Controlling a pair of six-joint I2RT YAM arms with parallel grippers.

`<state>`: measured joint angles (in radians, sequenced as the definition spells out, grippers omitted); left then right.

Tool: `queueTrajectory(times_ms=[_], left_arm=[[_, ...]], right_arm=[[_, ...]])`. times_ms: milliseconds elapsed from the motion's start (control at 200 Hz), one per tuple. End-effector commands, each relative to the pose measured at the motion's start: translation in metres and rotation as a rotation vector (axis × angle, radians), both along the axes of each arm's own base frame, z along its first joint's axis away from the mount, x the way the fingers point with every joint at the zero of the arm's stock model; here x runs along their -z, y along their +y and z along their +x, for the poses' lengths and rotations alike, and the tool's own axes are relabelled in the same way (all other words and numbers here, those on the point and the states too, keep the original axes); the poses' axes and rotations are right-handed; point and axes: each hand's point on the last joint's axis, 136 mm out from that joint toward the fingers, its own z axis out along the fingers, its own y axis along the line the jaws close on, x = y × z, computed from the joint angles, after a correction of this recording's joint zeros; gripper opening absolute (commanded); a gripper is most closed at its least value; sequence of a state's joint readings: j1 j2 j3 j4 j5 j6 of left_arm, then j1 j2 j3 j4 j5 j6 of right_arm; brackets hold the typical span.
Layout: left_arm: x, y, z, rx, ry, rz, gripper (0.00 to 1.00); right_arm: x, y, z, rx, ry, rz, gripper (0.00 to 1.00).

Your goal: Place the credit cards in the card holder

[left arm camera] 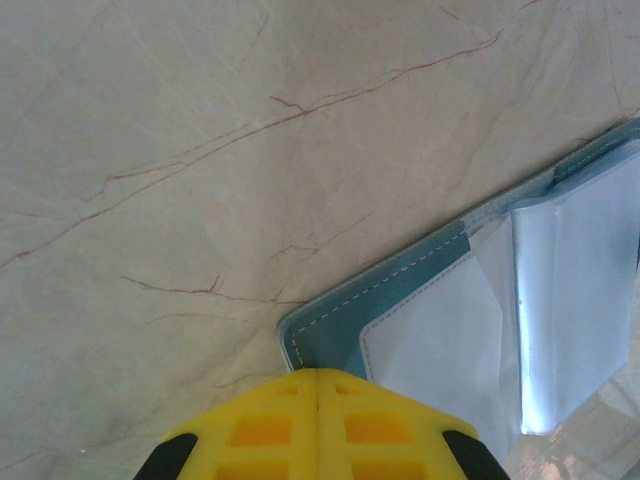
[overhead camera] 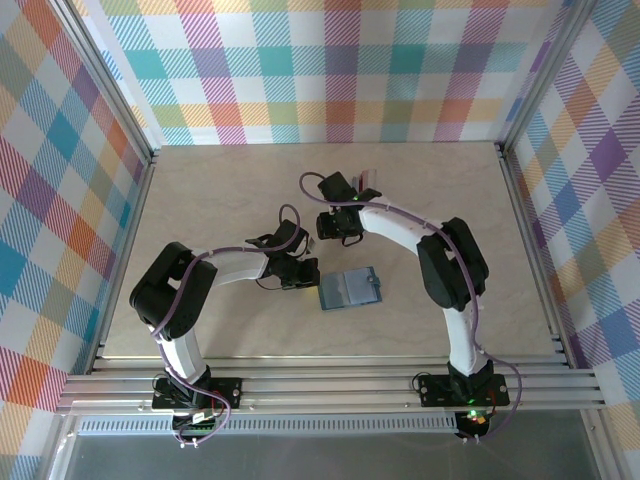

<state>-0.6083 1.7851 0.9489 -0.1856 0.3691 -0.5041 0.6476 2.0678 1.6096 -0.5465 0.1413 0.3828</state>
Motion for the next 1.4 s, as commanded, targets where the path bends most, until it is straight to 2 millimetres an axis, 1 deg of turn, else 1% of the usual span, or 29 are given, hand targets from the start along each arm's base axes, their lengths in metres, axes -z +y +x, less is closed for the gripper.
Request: queueTrajectory(times_ms=[0, 150, 425, 625, 740, 1145, 1325, 1395], left_arm=[[0.032, 0.012, -0.023, 0.006, 0.09, 0.088, 0.02], [0.032, 0.012, -0.023, 0.009, 0.091, 0.086, 0.01], [0.032, 0.011, -0.023, 0.01, 0.09, 0.085, 0.01], [0.032, 0.012, -0.023, 0.009, 0.091, 0.087, 0.01], [0.032, 0.012, -0.023, 0.01, 0.09, 0.088, 0.01], [0.034, 0.012, -0.023, 0.011, 0.095, 0.089, 0.01], [0.034, 0.012, -0.023, 0.012, 0.094, 0.089, 0.01], [0.034, 0.011, -0.023, 0.012, 0.094, 0.089, 0.01]], right_arm=[[0.001, 0.002, 0.004, -0.01, 0.019, 0.017, 0.51], [-0.004, 0.009, 0.004, -0.029, 0.017, 0.075, 0.51], [-0.014, 0.008, 0.004, -0.027, -0.001, 0.109, 0.5], [-0.017, 0.006, 0.005, -0.025, -0.011, 0.113, 0.46], [-0.019, 0.005, 0.005, -0.024, -0.016, 0.112, 0.42], [-0.029, 0.006, 0.004, -0.035, -0.033, 0.127, 0.39], [-0.028, 0.006, 0.005, -0.038, -0.031, 0.128, 0.34], [-0.027, 0.004, 0.006, -0.031, -0.032, 0.117, 0.34]])
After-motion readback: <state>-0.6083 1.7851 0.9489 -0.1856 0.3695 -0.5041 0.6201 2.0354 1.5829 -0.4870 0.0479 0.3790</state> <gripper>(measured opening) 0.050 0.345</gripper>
